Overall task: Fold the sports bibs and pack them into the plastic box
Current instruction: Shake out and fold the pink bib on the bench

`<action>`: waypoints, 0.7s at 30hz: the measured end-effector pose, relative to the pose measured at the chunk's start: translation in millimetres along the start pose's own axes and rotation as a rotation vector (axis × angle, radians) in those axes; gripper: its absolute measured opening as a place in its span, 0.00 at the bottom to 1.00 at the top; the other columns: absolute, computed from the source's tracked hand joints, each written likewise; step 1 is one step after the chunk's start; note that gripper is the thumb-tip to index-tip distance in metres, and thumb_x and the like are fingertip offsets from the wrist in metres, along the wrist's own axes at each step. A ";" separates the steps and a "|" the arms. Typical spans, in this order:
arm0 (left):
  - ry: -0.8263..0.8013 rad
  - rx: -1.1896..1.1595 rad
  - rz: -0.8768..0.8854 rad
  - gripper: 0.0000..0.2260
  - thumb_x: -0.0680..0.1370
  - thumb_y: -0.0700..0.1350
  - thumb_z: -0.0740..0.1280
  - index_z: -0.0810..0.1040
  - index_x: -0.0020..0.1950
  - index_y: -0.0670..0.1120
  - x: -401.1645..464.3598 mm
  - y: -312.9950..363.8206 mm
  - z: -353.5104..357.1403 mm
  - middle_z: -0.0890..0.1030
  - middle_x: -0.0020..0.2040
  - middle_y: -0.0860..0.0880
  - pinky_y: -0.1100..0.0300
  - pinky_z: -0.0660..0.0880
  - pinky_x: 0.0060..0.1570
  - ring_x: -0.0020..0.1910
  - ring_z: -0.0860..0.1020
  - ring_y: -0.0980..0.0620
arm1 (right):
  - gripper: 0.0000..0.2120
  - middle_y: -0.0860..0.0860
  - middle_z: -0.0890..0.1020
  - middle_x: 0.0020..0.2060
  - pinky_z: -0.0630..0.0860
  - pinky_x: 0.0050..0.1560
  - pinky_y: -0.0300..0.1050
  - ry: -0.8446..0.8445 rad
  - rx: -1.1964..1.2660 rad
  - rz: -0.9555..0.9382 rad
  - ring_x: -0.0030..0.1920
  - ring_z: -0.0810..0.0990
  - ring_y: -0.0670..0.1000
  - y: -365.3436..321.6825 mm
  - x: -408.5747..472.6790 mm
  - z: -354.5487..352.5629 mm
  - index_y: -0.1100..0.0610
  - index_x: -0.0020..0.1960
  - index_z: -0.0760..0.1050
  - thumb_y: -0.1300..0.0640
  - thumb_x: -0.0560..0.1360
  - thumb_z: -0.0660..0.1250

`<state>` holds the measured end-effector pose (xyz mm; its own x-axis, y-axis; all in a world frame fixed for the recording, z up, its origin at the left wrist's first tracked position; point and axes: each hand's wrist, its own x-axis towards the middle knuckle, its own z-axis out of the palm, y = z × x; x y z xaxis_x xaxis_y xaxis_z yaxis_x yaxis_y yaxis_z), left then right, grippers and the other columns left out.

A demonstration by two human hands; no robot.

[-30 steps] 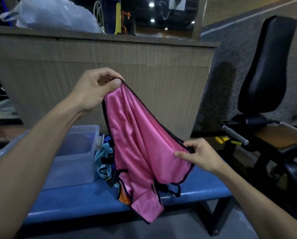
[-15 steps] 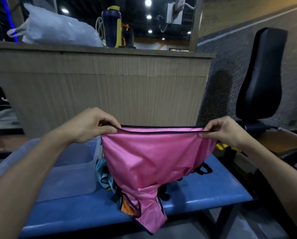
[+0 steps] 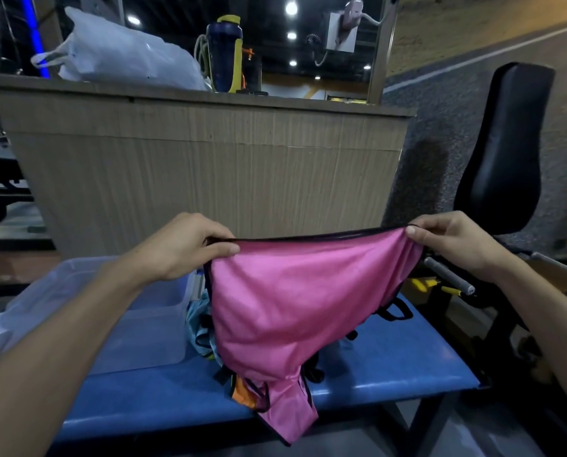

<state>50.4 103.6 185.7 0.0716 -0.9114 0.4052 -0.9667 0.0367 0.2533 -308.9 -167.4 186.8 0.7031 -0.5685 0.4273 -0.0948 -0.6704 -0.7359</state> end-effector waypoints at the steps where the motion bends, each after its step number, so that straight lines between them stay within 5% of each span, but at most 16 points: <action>1: -0.021 0.012 -0.005 0.27 0.76 0.72 0.58 0.83 0.45 0.52 -1.6 0.2 -0.7 0.84 0.39 0.55 0.56 0.77 0.41 0.38 0.82 0.56 | 0.11 0.53 0.84 0.40 0.77 0.46 0.39 0.000 0.012 -0.004 0.43 0.81 0.49 -1.1 0.3 -2.4 0.59 0.47 0.84 0.52 0.78 0.68; 3: -0.022 -0.020 -0.005 0.29 0.76 0.72 0.56 0.82 0.45 0.49 -3.4 2.9 -1.9 0.83 0.39 0.53 0.56 0.78 0.42 0.39 0.82 0.55 | 0.12 0.51 0.84 0.41 0.76 0.48 0.41 0.015 0.017 -0.003 0.44 0.80 0.49 -4.2 2.4 -8.7 0.59 0.49 0.84 0.52 0.80 0.66; 7: 0.192 -0.236 -0.049 0.06 0.80 0.48 0.71 0.87 0.52 0.51 0.0 11.1 -10.2 0.86 0.45 0.59 0.61 0.79 0.54 0.47 0.83 0.61 | 0.15 0.55 0.84 0.45 0.79 0.49 0.40 0.026 0.127 0.012 0.46 0.81 0.52 -21.3 6.3 -20.8 0.62 0.54 0.82 0.52 0.79 0.65; 13: 0.548 -0.730 -0.144 0.12 0.76 0.36 0.73 0.88 0.45 0.55 17.1 25.1 -34.0 0.87 0.44 0.55 0.64 0.79 0.53 0.46 0.83 0.59 | 0.08 0.55 0.86 0.46 0.79 0.50 0.37 0.033 0.014 -0.059 0.47 0.82 0.49 -39.3 1.0 -27.1 0.58 0.47 0.86 0.56 0.72 0.72; 18: 0.563 -1.191 0.040 0.08 0.72 0.38 0.70 0.88 0.44 0.46 32.0 73.2 -87.5 0.87 0.44 0.50 0.64 0.78 0.52 0.45 0.83 0.57 | 0.19 0.51 0.86 0.37 0.80 0.40 0.33 0.138 0.171 -0.110 0.37 0.83 0.44 -70.8 -2.9 -33.5 0.57 0.41 0.86 0.47 0.57 0.83; 21: 0.558 -1.225 0.242 0.11 0.76 0.38 0.66 0.88 0.45 0.46 30.0 94.0 -121.8 0.87 0.42 0.54 0.64 0.78 0.54 0.46 0.83 0.60 | 0.24 0.49 0.85 0.36 0.81 0.42 0.35 0.129 0.411 -0.191 0.36 0.83 0.44 -96.9 -6.6 -50.5 0.54 0.39 0.87 0.42 0.50 0.87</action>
<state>-8.4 129.5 328.6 0.3038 -0.5565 0.7733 -0.1552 0.7719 0.6165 -340.0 -122.9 281.8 0.5852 -0.5249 0.6180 0.3333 -0.5391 -0.7735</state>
